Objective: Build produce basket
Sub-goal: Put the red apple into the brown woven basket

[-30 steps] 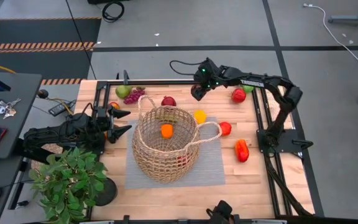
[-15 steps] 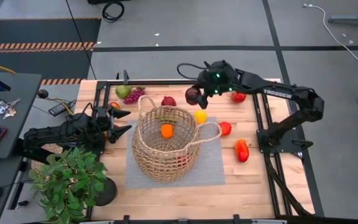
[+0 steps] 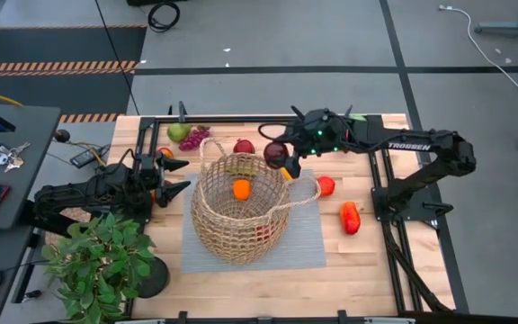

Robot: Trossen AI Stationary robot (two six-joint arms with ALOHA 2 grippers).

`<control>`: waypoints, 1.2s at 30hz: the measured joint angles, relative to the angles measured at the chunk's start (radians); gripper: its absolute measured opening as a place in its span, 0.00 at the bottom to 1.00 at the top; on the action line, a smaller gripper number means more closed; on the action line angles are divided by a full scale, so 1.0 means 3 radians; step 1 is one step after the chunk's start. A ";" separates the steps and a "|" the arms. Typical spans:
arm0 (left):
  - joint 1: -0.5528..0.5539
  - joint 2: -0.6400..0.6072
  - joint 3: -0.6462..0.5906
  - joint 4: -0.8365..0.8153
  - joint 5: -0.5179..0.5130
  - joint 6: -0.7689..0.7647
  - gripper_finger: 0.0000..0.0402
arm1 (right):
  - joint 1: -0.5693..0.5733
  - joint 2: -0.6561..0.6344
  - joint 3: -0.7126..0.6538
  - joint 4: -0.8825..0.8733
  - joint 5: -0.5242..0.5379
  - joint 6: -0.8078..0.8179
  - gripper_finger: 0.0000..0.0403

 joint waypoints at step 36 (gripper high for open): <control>0.0000 0.0001 0.0000 0.0000 0.0000 -0.0001 0.97 | 0.0167 -0.0260 -0.0001 0.0369 -0.0181 -0.0611 0.85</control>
